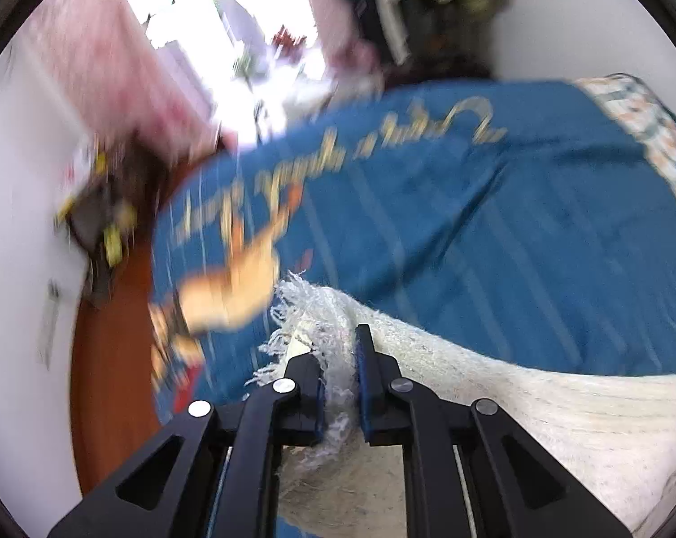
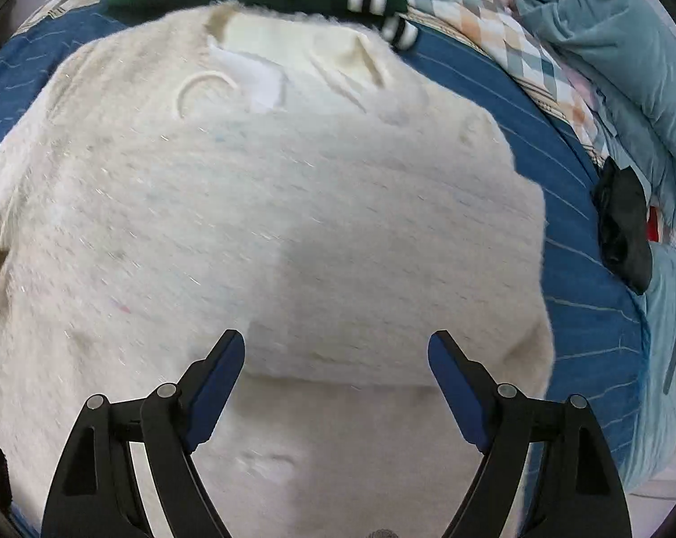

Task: Fold large clothes

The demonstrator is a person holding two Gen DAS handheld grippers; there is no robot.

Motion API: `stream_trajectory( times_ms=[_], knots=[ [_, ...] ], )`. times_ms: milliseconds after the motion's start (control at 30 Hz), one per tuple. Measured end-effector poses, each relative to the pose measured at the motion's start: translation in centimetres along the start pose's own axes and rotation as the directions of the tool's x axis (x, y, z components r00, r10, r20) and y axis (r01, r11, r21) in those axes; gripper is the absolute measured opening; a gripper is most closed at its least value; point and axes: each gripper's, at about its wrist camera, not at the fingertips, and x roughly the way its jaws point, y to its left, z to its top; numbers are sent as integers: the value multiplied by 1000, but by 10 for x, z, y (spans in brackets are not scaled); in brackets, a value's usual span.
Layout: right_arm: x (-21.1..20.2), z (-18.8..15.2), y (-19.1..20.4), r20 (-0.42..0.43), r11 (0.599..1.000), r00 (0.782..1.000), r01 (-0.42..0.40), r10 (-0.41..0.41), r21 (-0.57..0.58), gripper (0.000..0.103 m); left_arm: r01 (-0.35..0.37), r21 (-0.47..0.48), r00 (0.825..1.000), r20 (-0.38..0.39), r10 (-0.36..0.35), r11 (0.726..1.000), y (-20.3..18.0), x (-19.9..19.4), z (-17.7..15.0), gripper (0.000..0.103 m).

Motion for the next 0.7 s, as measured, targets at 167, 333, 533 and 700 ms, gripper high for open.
stream_trajectory(
  times_ms=[167, 333, 533, 700],
  knots=[
    [-8, -3, -25, -15, 998, 999, -43, 44, 39, 85, 60, 151, 983, 161, -85, 987, -30, -77, 16, 7],
    [-27, -1, -47, -51, 989, 994, -86, 93, 124, 86, 188, 350, 934, 225, -276, 918, -93, -153, -2, 7],
    [-19, -18, -120, -80, 967, 992, -70, 93, 246, 86, 411, 578, 842, 57, -537, 705, -202, -234, -85, 7],
    [-7, -51, -189, -123, 934, 990, -22, 70, 357, 86, 560, 673, 760, -184, -623, 483, -297, -284, -195, 7]
  ],
)
